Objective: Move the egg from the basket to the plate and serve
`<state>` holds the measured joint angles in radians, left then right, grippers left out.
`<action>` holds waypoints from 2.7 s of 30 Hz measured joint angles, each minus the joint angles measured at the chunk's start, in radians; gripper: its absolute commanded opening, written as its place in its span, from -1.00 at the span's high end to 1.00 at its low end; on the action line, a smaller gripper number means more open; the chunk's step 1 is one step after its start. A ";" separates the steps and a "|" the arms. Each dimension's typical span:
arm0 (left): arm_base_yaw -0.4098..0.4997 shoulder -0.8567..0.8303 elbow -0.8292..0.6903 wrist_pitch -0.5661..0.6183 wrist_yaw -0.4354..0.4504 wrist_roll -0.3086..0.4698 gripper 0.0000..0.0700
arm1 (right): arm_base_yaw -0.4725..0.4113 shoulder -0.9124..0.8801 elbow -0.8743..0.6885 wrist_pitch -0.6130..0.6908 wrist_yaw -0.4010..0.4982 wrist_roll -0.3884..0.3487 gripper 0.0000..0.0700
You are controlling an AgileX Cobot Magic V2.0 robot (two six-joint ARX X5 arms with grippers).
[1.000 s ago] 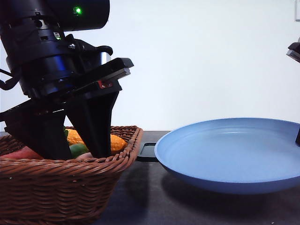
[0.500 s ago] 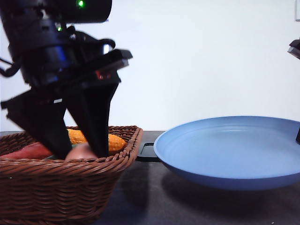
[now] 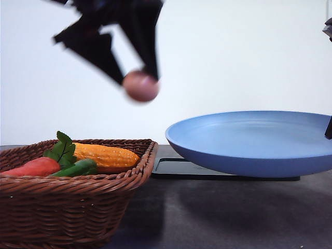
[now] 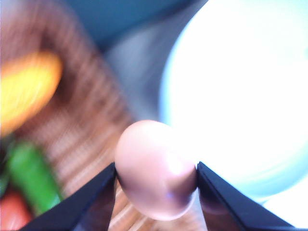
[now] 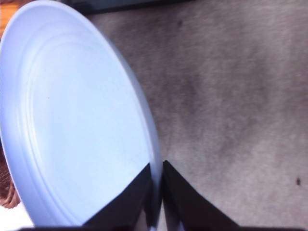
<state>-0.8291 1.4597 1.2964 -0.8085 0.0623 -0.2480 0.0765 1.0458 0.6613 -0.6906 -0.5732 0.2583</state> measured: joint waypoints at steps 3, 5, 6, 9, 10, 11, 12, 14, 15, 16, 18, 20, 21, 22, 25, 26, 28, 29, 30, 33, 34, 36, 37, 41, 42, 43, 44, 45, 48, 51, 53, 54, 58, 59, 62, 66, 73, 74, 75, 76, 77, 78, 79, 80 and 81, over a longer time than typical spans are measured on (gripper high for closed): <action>-0.034 0.000 0.038 0.049 0.018 0.007 0.42 | 0.000 0.000 0.000 -0.001 -0.020 0.000 1.00; -0.061 0.000 0.042 0.087 0.019 0.013 0.42 | 0.002 0.000 0.000 -0.001 -0.049 0.000 1.00; -0.075 0.001 0.042 0.096 0.020 0.016 0.42 | 0.004 0.000 0.000 -0.001 -0.061 0.000 1.00; -0.121 0.017 0.042 0.110 0.020 0.024 0.42 | 0.021 0.000 0.000 -0.001 -0.078 0.000 1.00; -0.137 0.029 0.042 0.115 0.020 0.025 0.42 | 0.030 0.000 0.000 -0.001 -0.079 0.000 1.00; -0.150 0.044 0.042 0.119 0.021 0.027 0.42 | 0.037 0.000 0.000 -0.001 -0.079 0.000 1.00; -0.163 0.061 0.042 0.123 0.021 0.030 0.42 | 0.045 0.000 0.000 -0.001 -0.079 0.000 1.00; -0.184 0.098 0.042 0.125 0.021 0.034 0.42 | 0.060 0.000 0.000 -0.001 -0.079 0.000 1.00; -0.192 0.115 0.042 0.125 0.021 0.037 0.42 | 0.067 0.000 0.000 -0.002 -0.079 0.000 1.00; -0.200 0.133 0.042 0.125 0.021 0.040 0.42 | 0.074 0.000 0.000 -0.002 -0.079 0.000 1.00; -0.212 0.163 0.041 0.125 0.021 0.044 0.42 | 0.084 0.000 0.000 -0.002 -0.079 0.000 1.00; -0.222 0.189 0.041 0.125 0.021 0.047 0.42 | 0.090 0.000 0.000 -0.003 -0.079 0.000 1.00; -0.226 0.199 0.041 0.124 0.021 0.047 0.42 | 0.092 0.000 0.000 -0.005 -0.078 0.000 1.00; -0.229 0.207 0.041 0.123 0.021 0.047 0.41 | 0.093 0.000 0.000 -0.008 -0.077 0.000 1.00; -0.238 0.211 0.041 0.122 0.021 0.047 0.41 | 0.094 0.000 0.000 -0.021 -0.075 0.000 1.00; -0.240 0.211 0.041 0.122 0.021 0.047 0.40 | 0.094 0.000 0.000 -0.023 -0.076 0.000 1.00; -0.243 0.211 0.041 0.121 0.021 0.047 0.30 | 0.094 0.000 0.000 -0.031 -0.077 0.000 1.00; -0.243 0.211 0.041 0.121 0.021 0.047 0.21 | 0.094 0.000 0.000 -0.034 -0.078 0.000 1.00; -0.243 0.211 0.041 0.121 0.021 0.047 0.11 | 0.094 0.000 0.000 -0.037 -0.078 0.000 1.00; -0.243 0.211 0.041 0.120 0.021 0.047 -0.10 | 0.094 0.000 0.000 -0.042 -0.078 0.000 1.00; -0.243 0.211 0.041 0.120 0.021 0.047 -0.12 | 0.094 0.000 0.000 -0.044 -0.078 0.000 1.00; -0.244 0.211 0.041 0.121 0.021 0.046 -0.12 | 0.094 0.000 0.000 -0.048 -0.077 0.000 1.00; -0.244 0.211 0.041 0.121 0.021 0.046 -0.12 | 0.094 0.000 0.000 -0.052 -0.078 0.000 1.00; -0.244 0.197 0.041 0.117 0.021 0.046 -0.12 | 0.094 0.000 0.000 -0.061 -0.078 0.000 1.00; -0.242 0.185 0.041 0.112 0.021 0.047 -0.12 | 0.094 0.000 0.000 -0.065 -0.078 0.000 1.00; -0.240 0.168 0.041 0.102 0.021 0.047 -0.12 | 0.094 0.000 0.000 -0.070 -0.078 0.000 1.00; -0.237 0.151 0.041 0.091 0.019 0.047 -0.12 | 0.094 0.000 0.000 -0.074 -0.078 0.000 1.00; -0.233 0.133 0.042 0.079 0.017 0.048 -0.12 | 0.094 0.000 0.000 -0.077 -0.078 0.000 1.00; -0.213 0.070 0.044 0.031 0.009 0.057 -0.12 | 0.094 0.000 0.000 -0.083 -0.078 0.002 1.00; -0.184 0.009 0.044 -0.032 -0.013 0.078 -0.12 | 0.088 0.006 0.004 -0.085 -0.078 0.009 1.00; -0.161 -0.036 0.044 -0.074 -0.022 0.095 -0.12 | 0.080 0.029 0.020 -0.093 -0.078 0.010 1.00; -0.150 -0.060 0.044 -0.091 -0.027 0.105 -0.12 | 0.076 0.044 0.030 -0.097 -0.078 0.011 1.00; -0.098 -0.163 0.044 -0.148 -0.039 0.134 -0.12 | 0.061 0.135 0.082 -0.114 -0.078 0.008 1.00; -0.085 -0.187 0.044 -0.157 -0.040 0.137 -0.12 | 0.057 0.161 0.099 -0.116 -0.078 0.005 1.00; -0.048 -0.264 0.044 -0.175 -0.041 0.149 -0.12 | 0.041 0.248 0.172 -0.115 -0.078 -0.004 1.00; -0.012 -0.359 0.044 -0.193 -0.041 0.156 -0.12 | 0.017 0.373 0.296 -0.108 -0.077 -0.021 1.00; 0.015 -0.491 0.044 -0.208 -0.042 0.155 -0.12 | -0.020 0.603 0.526 -0.102 -0.047 -0.046 1.00; 0.016 -0.505 0.044 -0.212 -0.042 0.155 -0.12 | -0.026 0.638 0.558 -0.102 -0.047 -0.046 1.00; 0.016 -0.518 0.044 -0.216 -0.042 0.155 -0.12 | -0.032 0.672 0.590 -0.101 -0.047 -0.047 1.00; 0.016 -0.530 0.044 -0.221 -0.042 0.154 -0.12 | -0.039 0.706 0.621 -0.099 -0.047 -0.047 1.00; 0.016 -0.540 0.044 -0.223 -0.042 0.153 -0.12 | -0.045 0.739 0.649 -0.097 -0.047 -0.048 1.00; 0.016 -0.549 0.044 -0.225 -0.042 0.151 -0.12 | -0.049 0.770 0.677 -0.095 -0.047 -0.049 1.00; 0.016 -0.558 0.044 -0.225 -0.042 0.149 -0.12 | -0.052 0.801 0.704 -0.094 -0.047 -0.049 1.00; 0.016 -0.565 0.044 -0.225 -0.042 0.145 -0.12 | -0.055 0.830 0.728 -0.093 -0.047 -0.049 1.00; 0.016 -0.572 0.044 -0.225 -0.042 0.141 -0.12 | -0.057 0.858 0.752 -0.091 -0.047 -0.049 1.00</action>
<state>-0.8135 0.8875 1.3407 -1.0336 0.0204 -0.1066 0.0190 1.9039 1.4131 -0.7819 -0.6204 0.2089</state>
